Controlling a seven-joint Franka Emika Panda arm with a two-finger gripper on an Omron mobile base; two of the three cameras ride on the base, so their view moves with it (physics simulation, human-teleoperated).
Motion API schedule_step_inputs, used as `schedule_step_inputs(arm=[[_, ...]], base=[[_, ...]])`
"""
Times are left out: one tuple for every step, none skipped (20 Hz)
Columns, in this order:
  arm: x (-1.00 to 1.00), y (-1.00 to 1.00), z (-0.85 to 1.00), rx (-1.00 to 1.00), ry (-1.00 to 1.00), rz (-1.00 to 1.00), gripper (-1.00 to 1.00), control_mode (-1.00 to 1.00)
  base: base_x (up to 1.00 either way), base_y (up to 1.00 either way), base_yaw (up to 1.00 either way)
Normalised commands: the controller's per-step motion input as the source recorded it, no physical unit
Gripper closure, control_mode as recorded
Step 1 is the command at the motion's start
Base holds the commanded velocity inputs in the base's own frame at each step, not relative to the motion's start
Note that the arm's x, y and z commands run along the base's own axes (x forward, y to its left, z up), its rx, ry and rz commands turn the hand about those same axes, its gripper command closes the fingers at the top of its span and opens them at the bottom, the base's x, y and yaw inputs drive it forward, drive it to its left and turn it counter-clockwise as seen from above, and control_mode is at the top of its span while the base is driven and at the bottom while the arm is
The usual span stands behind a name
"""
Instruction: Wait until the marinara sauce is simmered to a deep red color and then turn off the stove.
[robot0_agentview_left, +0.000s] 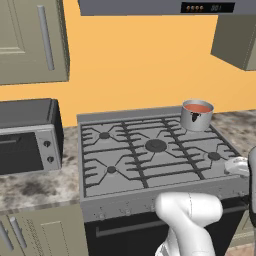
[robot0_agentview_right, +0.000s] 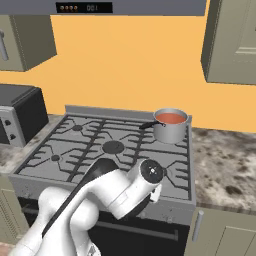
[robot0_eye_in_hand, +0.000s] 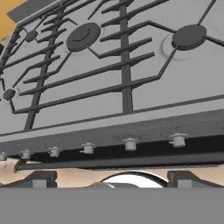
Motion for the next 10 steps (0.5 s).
schedule_step_inputs(arm=[[-0.35,-0.66,-0.67,0.11,0.00,0.00,-1.00,-1.00],[-0.35,-0.66,-0.75,0.07,0.00,0.00,-1.00,-1.00],[-0.29,-0.64,-0.79,0.03,0.00,0.00,-1.00,-1.00],[-0.21,-0.56,-0.81,0.01,0.00,0.00,-1.00,-1.00],[-0.19,-0.56,-0.82,0.01,0.00,0.00,-1.00,-1.00],[-0.21,-0.54,-0.89,0.00,0.00,0.00,-1.00,-1.00],[-0.21,-0.51,-0.91,0.00,0.00,0.00,-1.00,-1.00],[-0.19,-0.49,-0.86,0.00,0.00,0.00,-1.00,-1.00],[-0.13,-0.51,-0.82,0.00,0.00,0.01,-1.00,-1.00],[-0.10,-0.49,-0.78,0.00,-0.02,0.01,-1.00,-1.00]], base=[[0.00,0.00,0.00],[0.00,0.00,0.00],[0.00,0.00,0.00],[0.00,0.00,0.00],[0.00,0.00,0.00],[0.00,0.00,0.00],[0.00,0.00,0.00],[0.00,0.00,0.00],[0.00,0.00,0.00],[0.00,0.00,0.00]])
